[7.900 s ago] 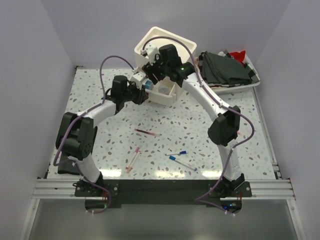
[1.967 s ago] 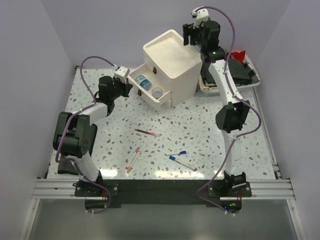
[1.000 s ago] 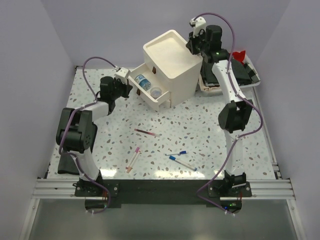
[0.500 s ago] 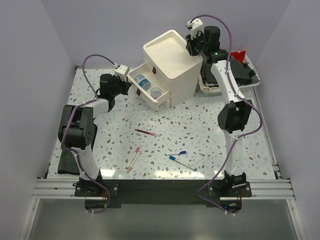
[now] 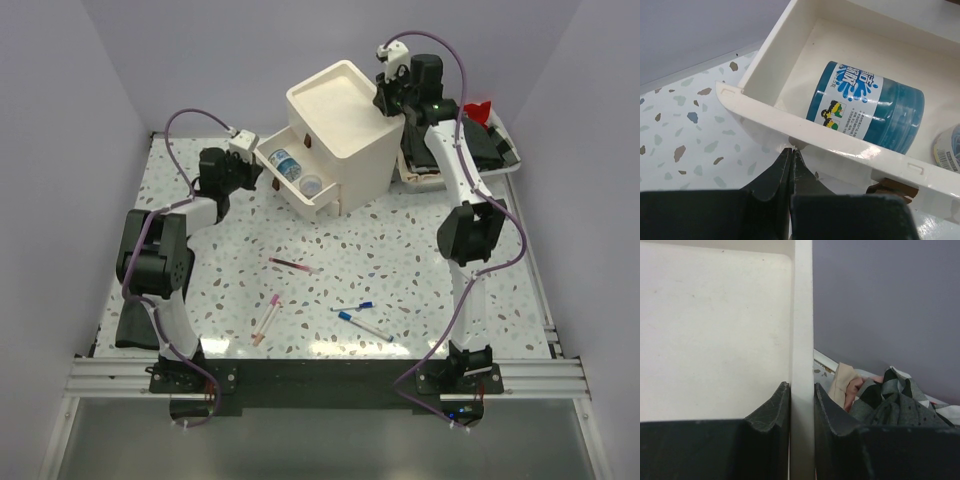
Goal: Sort the stationery into containers
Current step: Close the drawer in the storage box.
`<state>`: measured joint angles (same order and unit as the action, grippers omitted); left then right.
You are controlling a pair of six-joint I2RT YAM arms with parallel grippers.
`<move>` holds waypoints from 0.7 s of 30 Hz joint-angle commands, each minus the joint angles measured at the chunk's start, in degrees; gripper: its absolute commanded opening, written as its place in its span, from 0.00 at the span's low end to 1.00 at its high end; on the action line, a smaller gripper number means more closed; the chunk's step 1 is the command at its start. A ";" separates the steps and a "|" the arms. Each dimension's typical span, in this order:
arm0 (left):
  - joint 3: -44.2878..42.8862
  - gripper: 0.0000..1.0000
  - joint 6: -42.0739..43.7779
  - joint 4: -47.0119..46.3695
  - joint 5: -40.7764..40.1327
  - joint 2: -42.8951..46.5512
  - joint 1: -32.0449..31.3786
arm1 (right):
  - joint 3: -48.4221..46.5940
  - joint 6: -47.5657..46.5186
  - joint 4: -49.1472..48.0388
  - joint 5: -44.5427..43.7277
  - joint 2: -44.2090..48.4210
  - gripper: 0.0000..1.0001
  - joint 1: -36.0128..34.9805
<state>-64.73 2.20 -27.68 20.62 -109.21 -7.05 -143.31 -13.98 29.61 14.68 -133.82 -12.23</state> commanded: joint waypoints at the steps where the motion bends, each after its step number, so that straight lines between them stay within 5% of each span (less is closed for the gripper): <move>1: -2.94 0.00 0.35 -2.90 3.90 -2.06 -0.16 | 0.92 -4.13 8.27 4.74 -3.11 0.00 -1.92; 21: -23.43 0.00 -5.62 -5.54 0.03 -12.26 -3.50 | 2.15 -8.08 11.09 6.77 -4.17 0.00 -3.85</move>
<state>-85.21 -1.72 -28.75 19.35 -119.96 -8.38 -143.33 -16.40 30.02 15.16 -133.86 -12.10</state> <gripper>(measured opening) 0.013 0.219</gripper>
